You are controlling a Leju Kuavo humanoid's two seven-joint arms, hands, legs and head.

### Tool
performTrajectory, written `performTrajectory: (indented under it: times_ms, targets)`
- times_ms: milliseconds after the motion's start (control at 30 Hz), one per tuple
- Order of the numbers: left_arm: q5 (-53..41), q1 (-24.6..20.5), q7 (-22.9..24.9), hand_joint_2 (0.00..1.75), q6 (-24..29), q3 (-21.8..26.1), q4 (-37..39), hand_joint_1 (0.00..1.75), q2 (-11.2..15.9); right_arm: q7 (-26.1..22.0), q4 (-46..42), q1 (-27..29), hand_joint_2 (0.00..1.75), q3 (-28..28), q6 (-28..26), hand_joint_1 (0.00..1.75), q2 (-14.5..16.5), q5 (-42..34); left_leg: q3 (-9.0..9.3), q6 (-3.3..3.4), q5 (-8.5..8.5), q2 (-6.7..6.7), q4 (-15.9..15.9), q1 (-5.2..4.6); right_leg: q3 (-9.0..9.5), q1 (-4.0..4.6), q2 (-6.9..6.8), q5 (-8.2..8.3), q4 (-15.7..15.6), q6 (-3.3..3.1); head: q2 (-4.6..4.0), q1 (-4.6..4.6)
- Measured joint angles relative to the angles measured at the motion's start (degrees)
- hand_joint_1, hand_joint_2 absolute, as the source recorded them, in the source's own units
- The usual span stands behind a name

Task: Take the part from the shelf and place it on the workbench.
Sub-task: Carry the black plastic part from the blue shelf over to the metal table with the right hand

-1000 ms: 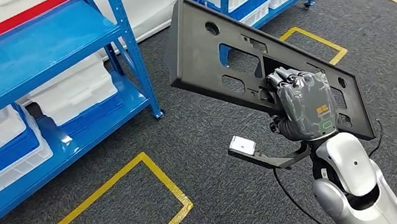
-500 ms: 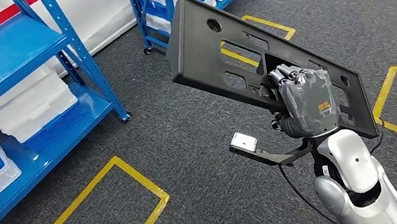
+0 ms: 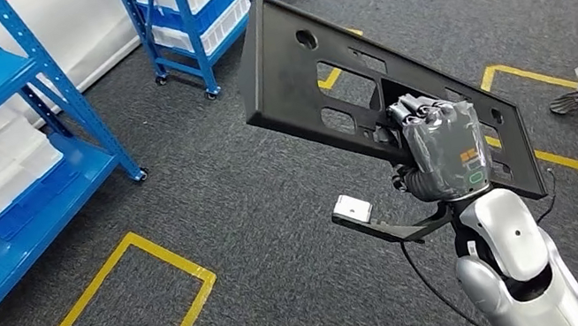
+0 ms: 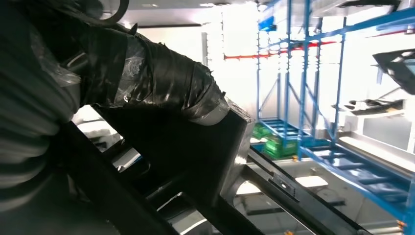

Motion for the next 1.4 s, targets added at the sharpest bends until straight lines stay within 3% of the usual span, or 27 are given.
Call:
performTrajectory:
  times_ms: [33,67,100,167,200,267,300,367,433,500,533,600,667,700,767,833,900,933,1000,1067,1100,1133,1200,1267,1333,1367,1400]
  targets:
    - [-0.05,0.09,-0.02,1.75,-0.01,0.15,0.00,0.00,0.00,-0.02,0.02,0.02,1.75,0.00,0.02,1.75,-0.04,-0.06,-0.98,-0.21,0.64,0.87,0.14,0.06,-0.41,-0.55,-0.36,-1.14,3.55,0.52,0.00,0.00]
    - [-0.12,0.15,-0.04,1.75,-0.03,0.32,0.00,0.00,0.00,-0.03,0.05,0.04,1.75,0.00,0.04,1.75,-0.07,-0.11,-2.04,-0.49,1.22,1.73,0.40,0.17,-0.27,-1.11,-0.60,-0.85,6.01,1.08,0.00,-0.01]
    - [-0.17,0.18,-0.05,1.75,-0.06,0.49,0.00,0.00,0.00,-0.03,0.08,0.06,1.75,0.00,0.05,1.75,-0.09,-0.15,-3.23,-0.85,1.72,2.57,0.81,0.36,0.76,-1.67,-0.87,0.52,6.69,1.69,0.00,-0.01]
    - [-0.24,0.10,-0.09,1.75,-0.10,0.72,-0.03,0.00,0.03,-0.04,0.13,0.05,1.75,0.00,0.07,1.75,-0.11,-0.17,-5.52,-1.66,2.41,3.90,2.14,0.79,5.86,-2.67,-2.42,2.56,2.10,3.00,0.00,-0.01]
    - [-0.25,0.09,-0.11,1.75,-0.11,0.80,-0.08,0.00,0.05,-0.04,0.13,0.01,1.75,0.01,0.08,1.75,-0.11,-0.17,-6.51,-2.11,2.58,4.41,3.03,0.95,9.21,-2.69,-3.45,1.85,-2.18,3.42,0.00,-0.02]
    - [-0.25,0.05,-0.13,1.75,-0.13,0.91,-0.17,0.00,0.05,-0.09,0.12,-0.07,1.75,0.02,0.08,1.75,-0.10,-0.19,-7.49,-3.06,2.93,5.36,4.31,1.12,13.22,-2.13,-4.81,-0.75,-8.04,2.98,0.00,-0.05]
    - [-0.25,0.03,-0.13,1.75,-0.13,0.95,-0.20,0.00,-0.02,-0.11,0.12,-0.09,1.75,0.02,0.09,1.75,-0.11,-0.20,-7.63,-3.60,3.22,5.91,4.58,1.28,13.56,-1.60,-4.54,-1.35,-9.05,2.26,0.00,-0.06]
    - [-0.25,-0.05,-0.13,1.75,-0.14,0.99,-0.19,0.00,-0.24,-0.14,0.12,-0.13,1.75,0.02,0.10,1.75,-0.12,-0.22,-7.94,-4.59,3.08,5.94,4.96,1.81,12.48,-1.27,-3.63,-0.60,-9.03,0.61,0.00,-0.11]
    - [-0.25,0.02,-0.20,1.75,-0.16,1.04,-0.18,0.00,-0.36,-0.14,0.12,-0.26,1.75,0.02,0.10,1.75,-0.11,-0.22,-9.15,-5.01,-0.72,3.21,7.95,2.15,11.05,-1.08,-2.62,0.69,-9.20,-0.90,0.00,-0.20]
    - [-0.31,0.19,-0.64,1.75,-0.45,1.08,-0.17,0.00,-0.44,-0.15,0.13,-0.35,1.75,0.02,0.10,1.75,-0.10,-0.23,-11.07,-4.71,-6.32,0.21,14.90,1.99,9.52,-0.53,-1.34,1.94,-9.20,-1.82,0.00,-0.22]
    - [-0.46,0.28,-0.93,1.75,-0.68,1.10,-0.17,0.00,-0.49,-0.17,0.14,-0.33,1.75,0.02,0.10,1.75,-0.09,-0.26,-11.82,-4.40,-7.83,-0.40,18.50,1.79,8.75,-0.13,-0.60,2.57,-9.19,-2.10,0.00,-0.23]
    - [-0.91,0.34,-1.30,1.75,-1.04,1.15,-0.17,0.00,-0.52,-0.20,0.18,-0.31,1.75,0.02,0.10,1.75,-0.09,-0.39,-11.41,-3.35,-6.92,-0.81,21.39,1.17,7.26,0.63,0.94,3.84,-9.16,-2.45,0.00,-0.23]
    - [-1.25,0.31,-1.38,1.75,-1.10,1.36,-0.19,0.00,-0.48,-0.20,0.21,-0.31,1.75,0.02,0.09,1.75,-0.09,-0.50,-7.09,-1.63,-3.87,-1.98,15.98,0.07,5.94,0.98,2.46,5.07,-9.13,-2.57,-0.01,-0.23]
    - [-1.40,0.31,-1.44,1.75,-1.08,1.55,-0.23,0.00,-0.37,-0.20,0.21,-0.30,1.75,0.02,0.09,1.75,-0.10,-0.54,-3.96,-0.70,-3.35,-3.15,11.32,-0.48,5.45,1.05,3.14,5.61,-9.10,-2.51,-0.01,-0.23]
    - [-1.78,0.26,-1.53,1.75,-1.03,1.96,-0.33,0.00,-0.19,-0.19,0.21,-0.24,1.75,0.02,0.09,1.75,-0.11,-0.56,0.55,0.22,-3.68,-4.85,4.19,-1.09,4.95,0.94,4.21,6.58,-9.12,-2.20,-0.01,-0.22]
    - [-2.25,0.02,-1.55,1.75,-1.01,2.25,-0.37,0.00,-0.18,-0.19,0.21,-0.20,1.75,0.02,0.10,1.75,-0.12,-0.61,1.46,0.37,-3.70,-4.33,2.03,-1.14,4.82,0.77,5.20,7.47,-9.49,-1.59,-0.01,-0.23]
    - [-2.67,-0.26,-1.55,1.75,-1.02,2.45,-0.37,0.00,-0.33,-0.19,0.21,-0.24,1.75,0.01,0.11,1.75,-0.26,-0.66,1.61,0.56,-2.47,-2.95,0.79,-0.90,4.26,0.86,4.22,7.00,-8.85,-1.14,-0.01,-0.21]
    - [-2.92,-0.26,-1.55,1.75,-1.02,2.56,-0.37,0.00,-0.40,-0.19,0.21,-0.31,1.75,0.01,0.13,1.75,-0.33,-0.66,1.57,0.57,-1.79,-2.17,0.18,-0.71,3.44,0.88,2.97,5.57,-7.09,-0.89,-0.01,-0.18]
    - [-3.62,-0.04,-1.61,1.75,-1.02,2.82,-0.37,0.00,-0.44,-0.17,0.24,-0.39,1.75,0.00,0.18,1.75,-0.46,-0.66,1.03,0.48,-1.05,-0.55,-0.20,-0.52,0.80,0.39,0.41,1.11,-0.43,-0.15,0.00,-0.15]
    - [-4.23,0.24,-1.75,1.75,-1.01,3.08,-0.37,0.00,-0.46,-0.13,0.31,-0.25,1.75,0.00,0.27,1.75,-0.55,-0.66,0.30,0.15,-0.80,1.09,0.08,-0.29,-0.93,-0.55,-0.44,-1.53,5.29,0.81,0.00,-0.17]
    - [-4.50,0.30,-1.85,1.75,-1.01,3.21,-0.37,0.00,-0.51,-0.07,0.37,-0.18,1.75,0.00,0.33,1.75,-0.60,-0.66,-0.06,-0.08,-0.78,1.88,0.35,-0.09,-0.34,-1.03,-0.75,-1.38,5.38,1.36,0.00,-0.18]
    - [-4.71,0.30,-1.95,1.75,-1.01,3.34,-0.37,0.00,-0.56,-0.02,0.42,-0.15,1.75,0.00,0.38,1.75,-0.64,-0.66,-0.40,-0.38,-0.87,2.58,0.76,0.20,1.41,-1.46,-1.18,-0.36,3.21,1.89,0.00,-0.17]
    - [-5.11,0.25,-2.13,1.75,-0.99,3.58,-0.39,0.00,-0.63,0.04,0.48,-0.16,1.75,0.00,0.45,1.75,-0.74,-0.65,-1.03,-1.40,-1.47,3.77,1.97,0.63,6.41,-1.86,-3.31,1.98,-4.15,2.77,0.00,-0.15]
    - [-5.34,0.15,-2.24,1.75,-0.91,3.84,-0.43,0.00,-0.62,0.05,0.48,-0.13,1.75,0.00,0.50,1.75,-0.83,-0.63,-1.28,-2.51,-2.20,4.61,3.13,0.68,8.77,-1.64,-4.67,2.54,-8.01,2.41,0.00,-0.16]
    - [-5.45,-0.11,-2.32,1.75,-0.84,4.02,-0.45,0.00,-0.66,0.11,0.47,-0.10,1.75,-0.01,0.56,1.75,-0.91,-0.61,-1.11,-3.23,-2.50,5.50,3.52,0.71,8.51,-1.30,-3.89,2.31,-8.00,1.36,0.00,-0.21]
    - [-5.49,-0.27,-2.36,1.75,-0.84,4.05,-0.45,0.00,-0.70,0.14,0.46,-0.09,1.75,-0.02,0.60,1.75,-0.93,-0.58,-1.04,-3.54,-2.76,5.45,3.68,0.86,8.44,-1.31,-3.37,2.37,-8.04,0.92,0.00,-0.22]
    - [-5.54,-0.34,-2.41,1.75,-0.84,4.09,-0.45,0.00,-0.75,0.16,0.45,-0.13,1.75,-0.02,0.64,1.75,-0.95,-0.56,-1.30,-3.80,-3.46,4.52,4.40,1.08,8.42,-1.33,-2.78,2.49,-8.15,0.44,0.00,-0.22]
